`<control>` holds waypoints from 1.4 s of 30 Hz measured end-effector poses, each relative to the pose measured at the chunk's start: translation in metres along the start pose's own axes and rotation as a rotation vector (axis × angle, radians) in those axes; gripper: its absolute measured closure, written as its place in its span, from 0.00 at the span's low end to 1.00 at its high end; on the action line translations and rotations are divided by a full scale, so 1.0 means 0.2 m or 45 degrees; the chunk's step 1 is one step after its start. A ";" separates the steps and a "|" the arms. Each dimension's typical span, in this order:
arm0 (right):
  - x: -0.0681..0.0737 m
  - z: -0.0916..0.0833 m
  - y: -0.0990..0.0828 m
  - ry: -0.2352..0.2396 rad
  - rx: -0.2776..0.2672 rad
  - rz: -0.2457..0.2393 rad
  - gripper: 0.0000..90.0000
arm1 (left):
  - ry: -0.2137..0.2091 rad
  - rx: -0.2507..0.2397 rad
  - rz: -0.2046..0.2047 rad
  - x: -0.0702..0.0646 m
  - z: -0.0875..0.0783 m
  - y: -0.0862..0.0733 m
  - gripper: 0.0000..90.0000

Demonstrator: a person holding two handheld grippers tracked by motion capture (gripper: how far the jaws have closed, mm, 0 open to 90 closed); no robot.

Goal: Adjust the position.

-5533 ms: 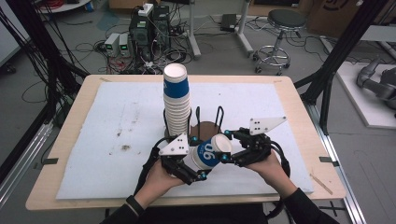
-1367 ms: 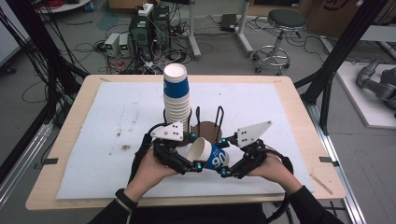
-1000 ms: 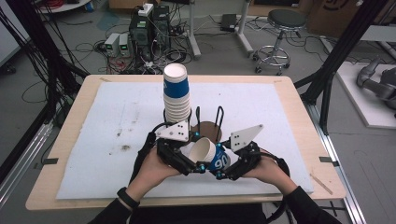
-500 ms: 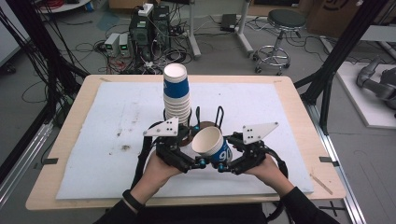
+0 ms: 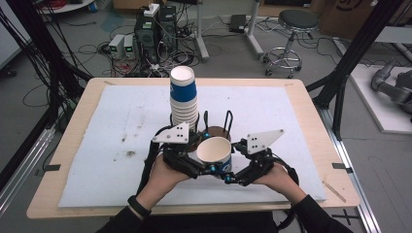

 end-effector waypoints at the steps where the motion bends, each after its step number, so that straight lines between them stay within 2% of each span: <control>1: 0.01 0.00 0.01 -0.002 0.005 0.004 0.24 | -0.001 0.016 0.014 -0.01 0.00 0.00 0.22; 6: 0.01 0.03 0.00 -0.005 0.021 0.012 0.26 | 0.002 0.023 0.052 -0.03 0.01 0.02 0.23; 7: 0.01 0.04 -0.01 0.013 0.014 0.013 0.33 | 0.007 0.027 0.061 -0.03 0.01 0.03 0.23; 8: 0.02 0.05 -0.01 0.037 0.003 0.014 0.33 | 0.009 0.023 0.054 -0.03 0.02 0.03 0.23; 14: 0.02 0.04 -0.01 0.044 -0.080 0.029 0.33 | -0.001 -0.112 0.009 -0.03 0.03 0.03 0.19; 22: 0.02 0.03 0.01 0.042 -0.158 0.048 0.33 | -0.031 -0.182 -0.022 -0.03 0.04 0.04 0.21; 34: 0.02 0.03 0.01 0.042 -0.174 0.044 0.33 | -0.042 -0.190 -0.023 -0.03 0.03 0.04 0.24; 39: 0.03 0.04 0.01 0.045 -0.189 0.058 0.31 | -0.043 -0.194 -0.006 -0.03 0.04 0.04 0.24; 42: 0.03 0.03 0.02 0.063 -0.226 0.091 0.27 | -0.041 -0.199 0.001 -0.03 0.04 0.04 0.25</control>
Point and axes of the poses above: each handheld gripper's, and its own axes: z roughly forward along the jaws, y roughly out of its top, x roughly to its left, the point moved 5 cm from there along z, roughly forward along the jaws
